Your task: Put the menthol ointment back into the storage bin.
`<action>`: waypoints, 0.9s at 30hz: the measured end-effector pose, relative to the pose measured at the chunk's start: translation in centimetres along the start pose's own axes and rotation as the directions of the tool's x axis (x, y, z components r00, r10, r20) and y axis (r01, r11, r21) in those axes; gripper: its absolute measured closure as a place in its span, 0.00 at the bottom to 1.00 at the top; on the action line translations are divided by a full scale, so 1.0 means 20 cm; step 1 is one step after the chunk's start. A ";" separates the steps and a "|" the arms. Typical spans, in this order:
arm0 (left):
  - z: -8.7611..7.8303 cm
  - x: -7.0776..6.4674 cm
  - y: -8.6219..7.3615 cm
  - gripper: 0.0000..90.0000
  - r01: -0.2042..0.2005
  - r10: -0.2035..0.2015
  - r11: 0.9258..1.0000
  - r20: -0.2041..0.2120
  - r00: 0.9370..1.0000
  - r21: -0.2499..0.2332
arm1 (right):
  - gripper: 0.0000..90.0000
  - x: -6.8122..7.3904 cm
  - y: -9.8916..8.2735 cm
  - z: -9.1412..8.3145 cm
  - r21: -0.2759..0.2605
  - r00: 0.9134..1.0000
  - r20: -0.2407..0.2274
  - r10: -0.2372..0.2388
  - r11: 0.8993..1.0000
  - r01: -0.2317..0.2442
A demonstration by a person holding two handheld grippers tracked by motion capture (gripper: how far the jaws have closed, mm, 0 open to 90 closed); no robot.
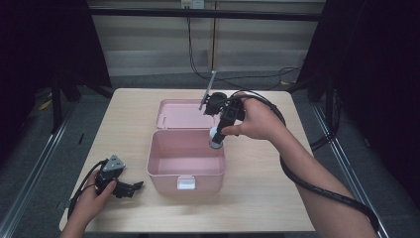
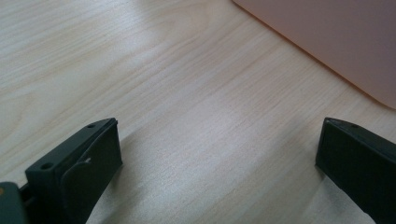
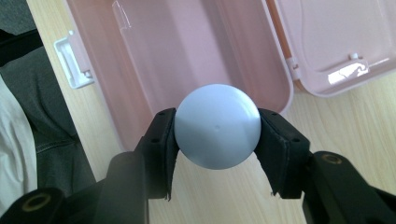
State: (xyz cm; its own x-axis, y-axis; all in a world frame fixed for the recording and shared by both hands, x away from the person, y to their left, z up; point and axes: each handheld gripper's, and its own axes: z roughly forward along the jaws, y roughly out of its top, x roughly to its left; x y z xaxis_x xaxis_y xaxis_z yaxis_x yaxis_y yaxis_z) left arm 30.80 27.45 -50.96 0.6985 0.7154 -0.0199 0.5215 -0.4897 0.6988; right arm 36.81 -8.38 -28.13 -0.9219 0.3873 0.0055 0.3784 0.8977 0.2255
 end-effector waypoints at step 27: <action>0.00 0.00 0.00 0.00 -0.003 0.003 1.000 0.006 1.000 -0.002 | 0.56 -0.09 0.07 0.22 -0.007 0.991 -0.009 0.132 0.991 -0.132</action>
State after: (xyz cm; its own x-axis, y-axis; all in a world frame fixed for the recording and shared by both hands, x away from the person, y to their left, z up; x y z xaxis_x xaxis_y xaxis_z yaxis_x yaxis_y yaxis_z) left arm 30.85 27.44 -50.99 0.7027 0.7111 -0.0220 0.5187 -0.4909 0.6999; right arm 39.31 -6.79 -32.16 -0.8648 0.5001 0.0442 0.4961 0.8375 0.2292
